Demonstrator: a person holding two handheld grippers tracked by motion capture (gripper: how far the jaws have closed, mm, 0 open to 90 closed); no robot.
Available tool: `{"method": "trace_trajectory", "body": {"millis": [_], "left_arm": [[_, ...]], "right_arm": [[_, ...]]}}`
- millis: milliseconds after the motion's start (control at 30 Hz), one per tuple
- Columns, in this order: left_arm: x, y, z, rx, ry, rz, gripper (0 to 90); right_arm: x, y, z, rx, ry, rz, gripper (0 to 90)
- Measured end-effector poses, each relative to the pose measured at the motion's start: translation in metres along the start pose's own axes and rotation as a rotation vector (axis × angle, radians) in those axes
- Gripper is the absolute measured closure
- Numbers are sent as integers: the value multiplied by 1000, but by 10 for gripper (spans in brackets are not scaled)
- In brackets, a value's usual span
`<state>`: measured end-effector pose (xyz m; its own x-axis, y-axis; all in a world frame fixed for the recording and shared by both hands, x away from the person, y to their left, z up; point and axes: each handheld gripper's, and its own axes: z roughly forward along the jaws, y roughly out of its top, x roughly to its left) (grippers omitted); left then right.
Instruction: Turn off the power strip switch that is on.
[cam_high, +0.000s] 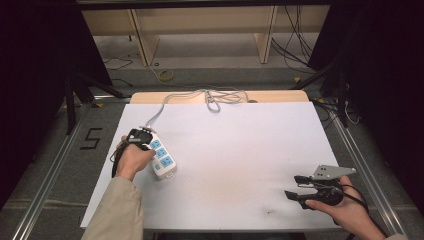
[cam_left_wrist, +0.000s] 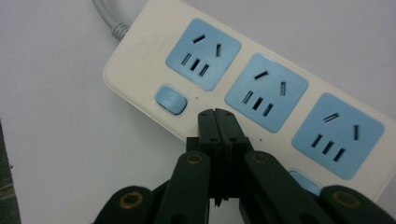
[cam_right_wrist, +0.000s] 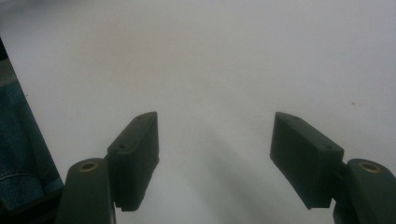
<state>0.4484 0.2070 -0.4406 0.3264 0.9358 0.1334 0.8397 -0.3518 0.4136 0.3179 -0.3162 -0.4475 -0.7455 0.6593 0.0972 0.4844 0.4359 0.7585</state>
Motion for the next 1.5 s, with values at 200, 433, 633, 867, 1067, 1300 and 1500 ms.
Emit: {"method": "trace_trajectory", "body": {"millis": [200, 433, 633, 867, 1067, 1300, 1500], "left_arm": [[0, 0, -2, -14, -15, -11, 899], [-1, 1, -3, -32, -23, -11, 899], [-2, 1, -5, -50, -19, -9, 898], [-5, 1, -10, -103, -12, 5, 897], [-6, -2, -14, -148, -13, 14, 896], [-9, -6, -18, -189, -41, 30, 837], [-10, -9, -23, -231, -61, 31, 818]], "right_arm": [[0, 0, 0, -1, 1, 1, 330], [0, 0, 0, -2, 1, -2, 330], [0, 0, 0, -2, 2, -2, 329], [0, 0, -1, -3, 1, -1, 330], [0, 0, -1, -3, 1, -2, 330], [0, 0, -1, -4, 1, -1, 330], [0, 0, -1, -3, 0, 0, 329]]}}
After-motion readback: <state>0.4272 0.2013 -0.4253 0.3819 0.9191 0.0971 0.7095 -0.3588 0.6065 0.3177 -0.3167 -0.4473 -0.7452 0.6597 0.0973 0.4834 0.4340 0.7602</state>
